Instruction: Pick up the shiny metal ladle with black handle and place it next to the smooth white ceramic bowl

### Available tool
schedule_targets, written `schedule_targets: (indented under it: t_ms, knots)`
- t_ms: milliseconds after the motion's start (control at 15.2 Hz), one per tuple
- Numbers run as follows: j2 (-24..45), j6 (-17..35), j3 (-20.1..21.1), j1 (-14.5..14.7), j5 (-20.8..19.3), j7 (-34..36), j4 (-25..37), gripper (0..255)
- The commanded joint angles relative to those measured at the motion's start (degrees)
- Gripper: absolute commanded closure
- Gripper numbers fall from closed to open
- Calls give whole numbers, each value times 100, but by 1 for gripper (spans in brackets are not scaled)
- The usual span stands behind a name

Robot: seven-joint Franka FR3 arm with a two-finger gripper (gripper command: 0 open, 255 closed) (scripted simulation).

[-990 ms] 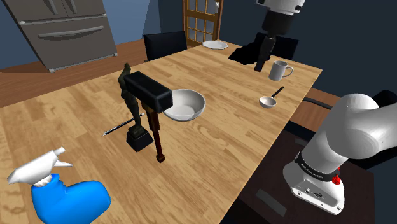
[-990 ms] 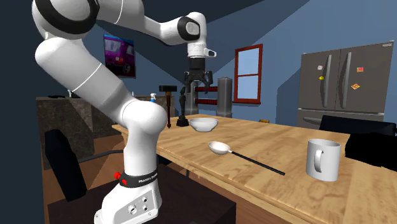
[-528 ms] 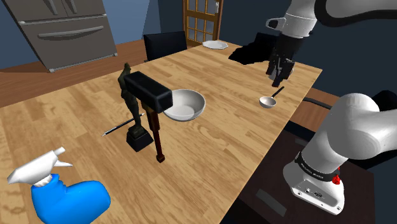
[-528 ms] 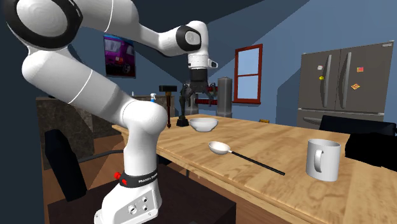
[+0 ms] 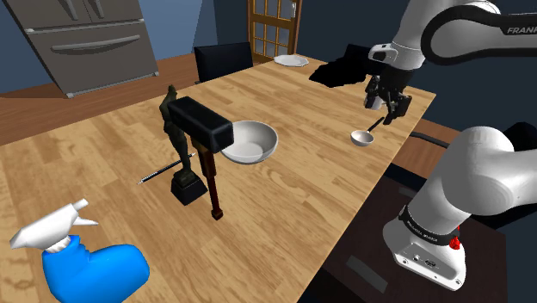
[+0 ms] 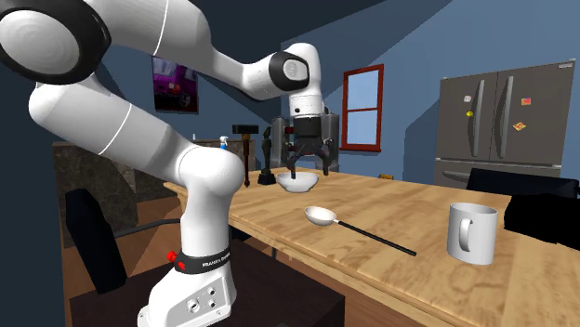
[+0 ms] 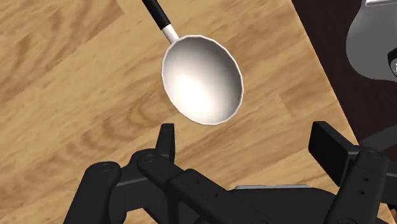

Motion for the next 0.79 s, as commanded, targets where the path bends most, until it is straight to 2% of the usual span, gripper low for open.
schedule_targets:
  t_ms: [0,330,594,726]
  knots:
    - [-167,243,-439,-104,-455,-700,-308,0]
    - [367,1022,-1529,-91,-1512,-2235,-292,0]
    - [1028,1748,-2506,250,-2261,-3336,-24,0]
    - [1234,1991,-2771,367,-2432,-3519,22,0]
